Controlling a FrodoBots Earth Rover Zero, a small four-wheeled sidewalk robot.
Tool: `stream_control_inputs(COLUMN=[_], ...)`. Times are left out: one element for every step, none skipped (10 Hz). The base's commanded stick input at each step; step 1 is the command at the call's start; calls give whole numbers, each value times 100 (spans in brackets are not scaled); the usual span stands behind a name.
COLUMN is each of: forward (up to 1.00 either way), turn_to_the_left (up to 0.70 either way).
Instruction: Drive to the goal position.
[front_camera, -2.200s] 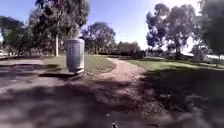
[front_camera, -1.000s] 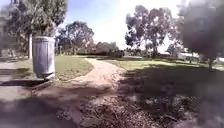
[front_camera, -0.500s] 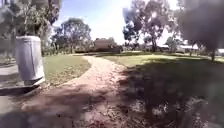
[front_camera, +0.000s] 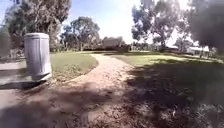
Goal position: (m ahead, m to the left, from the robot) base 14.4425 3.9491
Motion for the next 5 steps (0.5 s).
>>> stream_control_inputs(forward=[70,70,70,70,70], turn_to_the_left=[0,0,0,0,0])
